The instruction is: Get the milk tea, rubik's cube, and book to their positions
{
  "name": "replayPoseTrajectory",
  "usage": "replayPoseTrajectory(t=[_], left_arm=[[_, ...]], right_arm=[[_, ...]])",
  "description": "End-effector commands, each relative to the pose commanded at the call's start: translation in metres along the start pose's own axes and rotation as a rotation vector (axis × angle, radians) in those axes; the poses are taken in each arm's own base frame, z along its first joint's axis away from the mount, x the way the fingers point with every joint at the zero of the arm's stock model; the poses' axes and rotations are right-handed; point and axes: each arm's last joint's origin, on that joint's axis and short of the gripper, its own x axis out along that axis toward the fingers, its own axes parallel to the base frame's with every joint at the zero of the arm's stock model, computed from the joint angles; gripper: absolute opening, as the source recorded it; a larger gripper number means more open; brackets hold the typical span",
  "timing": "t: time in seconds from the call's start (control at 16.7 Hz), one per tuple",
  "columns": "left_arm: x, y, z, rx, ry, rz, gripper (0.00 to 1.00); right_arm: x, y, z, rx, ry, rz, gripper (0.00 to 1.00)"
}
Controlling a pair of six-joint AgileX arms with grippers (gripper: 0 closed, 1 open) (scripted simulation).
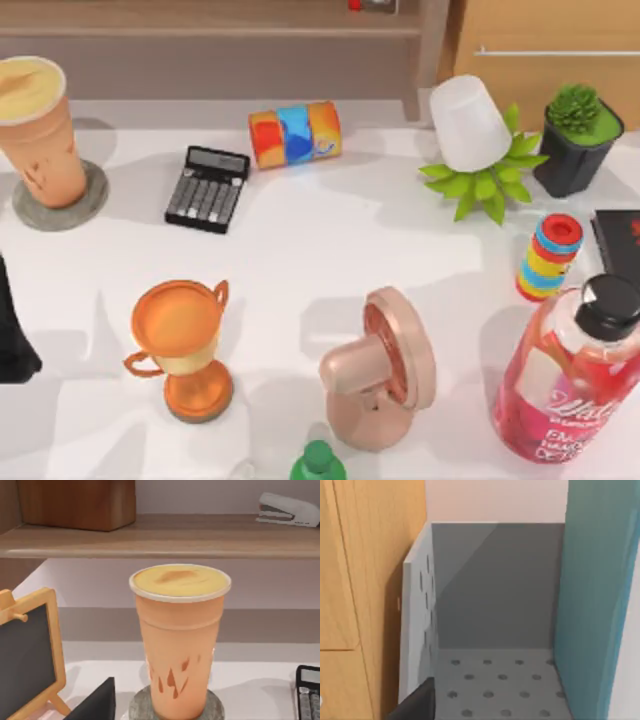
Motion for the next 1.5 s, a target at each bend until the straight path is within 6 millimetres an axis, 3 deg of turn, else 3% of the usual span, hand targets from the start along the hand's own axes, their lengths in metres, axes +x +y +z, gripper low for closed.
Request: replayPoseTrajectory(t=[0.18,0.42,0.78,1.2,1.44,1.5], left_arm=[[0.0,0.0,0.0,0.0,0.0,0.0,1.0],[0.0,0.0,0.0,0.0,0.0,0.0,1.0],[0.0,0.0,0.0,0.0,0.0,0.0,1.0],[0.0,0.0,0.0,0.0,0.0,0.0,1.0],[0.0,0.0,0.0,0.0,0.0,0.0,1.0],[0.0,0.0,0.0,0.0,0.0,0.0,1.0]], right_arm=[[0.031,-0.027,-0.016,-0.007,-0.016,-0.004,1.0],[0.05,-0.044,-0.025,-0.02,-0.044,0.001,1.0],[0.052,-0.042,-0.025,-0.02,-0.044,0.005,1.0],[0.08,-0.044,-0.024,-0.021,-0.047,0.002,1.0],[0.081,-0.044,-0.024,-0.021,-0.047,0.002,1.0],[0.081,-0.044,-0.024,-0.021,-0.047,0.002,0.92]])
